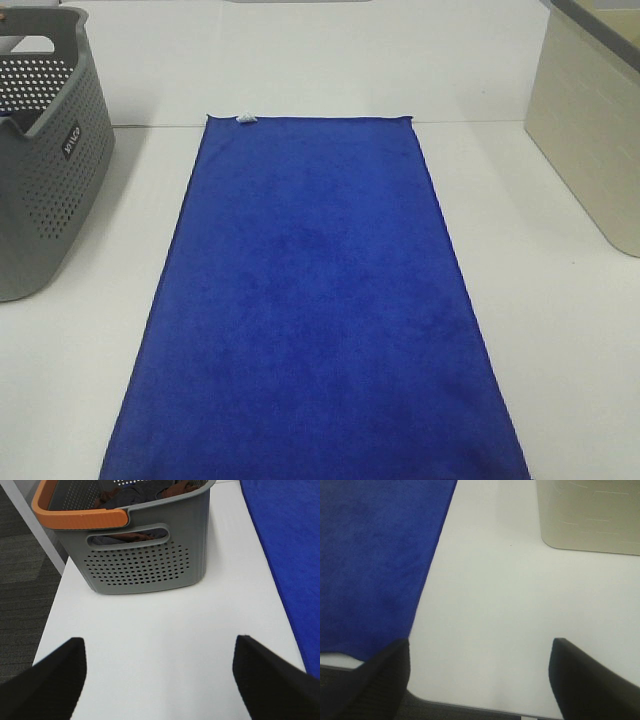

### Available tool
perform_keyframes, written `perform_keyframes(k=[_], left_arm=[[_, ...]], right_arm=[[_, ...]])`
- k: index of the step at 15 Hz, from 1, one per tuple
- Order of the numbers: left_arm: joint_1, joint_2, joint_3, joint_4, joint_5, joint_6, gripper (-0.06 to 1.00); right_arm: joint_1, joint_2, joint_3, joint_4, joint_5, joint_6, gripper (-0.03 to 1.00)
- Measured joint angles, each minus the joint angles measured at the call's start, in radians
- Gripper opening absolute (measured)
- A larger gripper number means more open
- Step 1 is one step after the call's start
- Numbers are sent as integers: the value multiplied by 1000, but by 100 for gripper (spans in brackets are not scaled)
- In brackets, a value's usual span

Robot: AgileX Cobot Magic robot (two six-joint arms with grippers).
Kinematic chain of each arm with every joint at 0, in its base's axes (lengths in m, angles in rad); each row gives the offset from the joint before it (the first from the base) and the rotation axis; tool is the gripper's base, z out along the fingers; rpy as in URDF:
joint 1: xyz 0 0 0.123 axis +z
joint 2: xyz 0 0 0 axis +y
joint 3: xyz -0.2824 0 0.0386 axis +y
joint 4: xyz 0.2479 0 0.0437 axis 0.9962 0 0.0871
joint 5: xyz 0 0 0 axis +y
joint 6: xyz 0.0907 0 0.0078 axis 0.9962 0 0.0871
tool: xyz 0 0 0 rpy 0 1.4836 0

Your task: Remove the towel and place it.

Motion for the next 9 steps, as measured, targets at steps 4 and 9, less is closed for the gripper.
perform_keyframes(k=[4, 9], left_arm=[[0, 0, 1, -41, -10, -4, 76], [0, 0, 1, -72, -10, 0, 76]], right_arm=[[0, 0, 0, 1, -1, 0, 75], [0, 0, 0, 1, -1, 0, 75]])
